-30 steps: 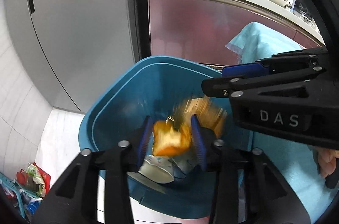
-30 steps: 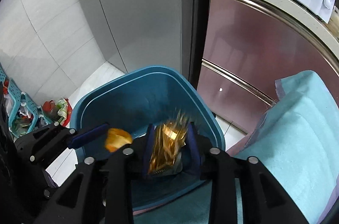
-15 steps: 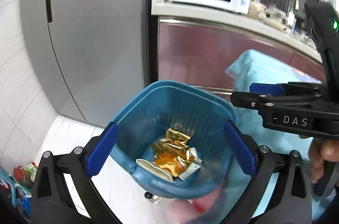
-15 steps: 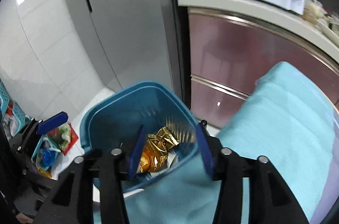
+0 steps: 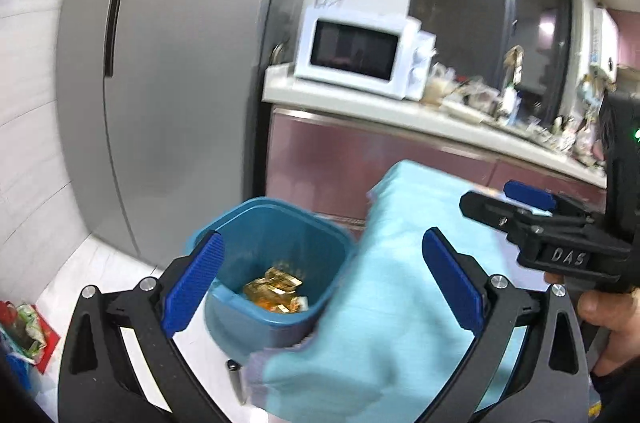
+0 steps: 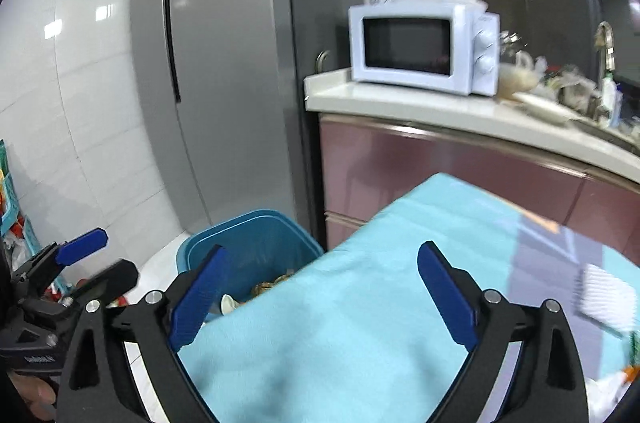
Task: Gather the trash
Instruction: 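Move both open tools back over the table toward the white tissues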
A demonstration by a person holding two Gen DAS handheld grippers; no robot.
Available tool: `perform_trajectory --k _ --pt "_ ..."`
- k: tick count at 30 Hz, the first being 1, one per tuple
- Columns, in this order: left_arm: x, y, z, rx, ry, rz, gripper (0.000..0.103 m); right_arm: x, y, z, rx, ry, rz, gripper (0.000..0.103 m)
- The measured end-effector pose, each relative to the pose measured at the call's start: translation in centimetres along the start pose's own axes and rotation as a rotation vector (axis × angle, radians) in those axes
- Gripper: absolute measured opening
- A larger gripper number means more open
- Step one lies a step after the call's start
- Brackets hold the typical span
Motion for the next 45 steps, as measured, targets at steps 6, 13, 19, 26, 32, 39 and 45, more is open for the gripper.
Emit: perform_trajectory --k 6,13,19,26,32,39,45 --pt "-3.6 -0.6 -4.3 -0.062 -0.056 0.017 0.097 -1.7 -2.4 -5.5 -0.08 -0.056 0.006 0.096" --pt "-10.5 -2.7 -7.5 -0.082 -0.152 0.116 0.097 -4.4 -6.0 -12.1 -0.169 -0.164 0.036 0.096" --pt "-17.4 -5.4 -8.9 -0.066 -0.263 0.206 0.097 -7.8 -9.9 -16.9 -0.208 -0.287 0.101 0.096" --pt "-24.8 -7.9 -8.9 -0.034 -0.367 0.292 0.097 -11.8 -14.7 -21.6 -0.21 -0.441 0.192 0.096" --pt "-29.2 -9.3 -9.1 -0.032 -0.417 0.346 0.097 -14.2 -17.7 -24.5 -0.224 -0.55 0.261 0.096" --pt "-32.9 -10.5 -7.0 0.023 -0.428 0.397 0.097 -18.0 -19.9 -25.1 -0.205 -0.586 0.36 0.096" --pt "-36.6 -10.9 -2.1 0.114 -0.418 0.477 0.097 -22.3 -21.0 -23.4 -0.131 -0.55 0.458 0.096"
Point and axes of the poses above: each gripper's, at about its wrist camera, not at the fingertips, and z roughly the way its jaws point, x to its left, y to its top, the point moved 7 cm from there along z, roughly the way its jaws point, and after that the axes turned 9 degrees about x, right-handed, at the moved point
